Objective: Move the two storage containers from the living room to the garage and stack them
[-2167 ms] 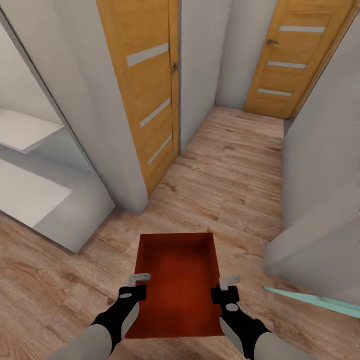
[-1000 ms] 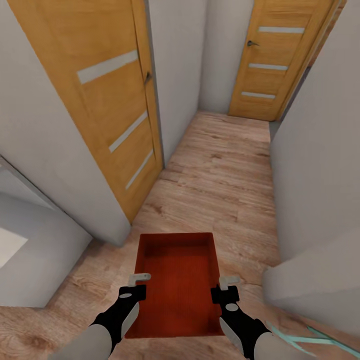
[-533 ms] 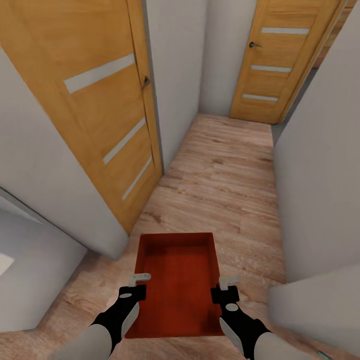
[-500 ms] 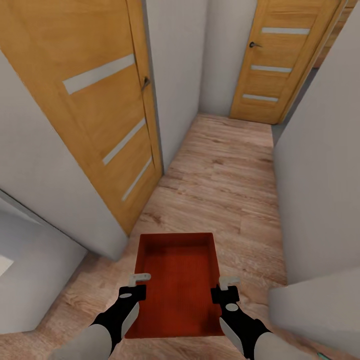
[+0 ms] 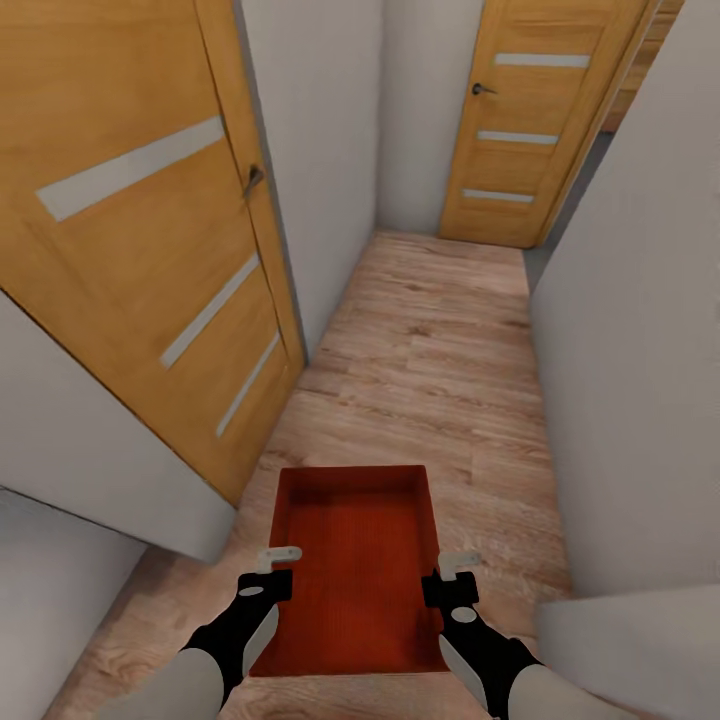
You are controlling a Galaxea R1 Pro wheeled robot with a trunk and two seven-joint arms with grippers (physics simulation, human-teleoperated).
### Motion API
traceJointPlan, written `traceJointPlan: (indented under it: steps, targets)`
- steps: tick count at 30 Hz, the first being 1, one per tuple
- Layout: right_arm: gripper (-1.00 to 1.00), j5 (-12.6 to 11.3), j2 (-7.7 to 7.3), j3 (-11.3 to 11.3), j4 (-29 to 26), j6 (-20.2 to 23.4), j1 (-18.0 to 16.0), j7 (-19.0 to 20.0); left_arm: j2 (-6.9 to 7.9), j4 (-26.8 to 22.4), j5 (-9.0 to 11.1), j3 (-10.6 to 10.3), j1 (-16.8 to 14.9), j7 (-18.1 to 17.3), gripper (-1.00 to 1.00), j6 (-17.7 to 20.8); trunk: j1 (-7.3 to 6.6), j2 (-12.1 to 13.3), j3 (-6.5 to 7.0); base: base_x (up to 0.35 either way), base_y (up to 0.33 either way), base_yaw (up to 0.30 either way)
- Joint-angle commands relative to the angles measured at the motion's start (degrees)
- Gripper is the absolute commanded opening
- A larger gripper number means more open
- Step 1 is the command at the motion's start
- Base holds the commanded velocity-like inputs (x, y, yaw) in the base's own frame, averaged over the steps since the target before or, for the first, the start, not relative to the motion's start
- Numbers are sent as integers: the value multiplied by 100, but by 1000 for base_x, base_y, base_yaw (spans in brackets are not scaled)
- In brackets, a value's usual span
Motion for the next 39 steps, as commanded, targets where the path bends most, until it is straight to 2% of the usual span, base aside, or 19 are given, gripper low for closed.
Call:
traceJointPlan:
  steps: [1,12,39]
  targets:
    - [-100,-52,-6,-180,9,-48,-10,-76,13,-19,-69,1,5,56,-100,45,6,-9,-10,326,0,-222]
    - [-100,-50,-6,-180,9,-48,-11,-76,13,-19,-69,1,5,49,-100,50,6,-9,-40,326,0,-188]
    - [-100,-45,-8,-180,9,-48,-10,-76,22,-22,-69,1,5,38,-100,50,6,-9,-42,326,0,-6]
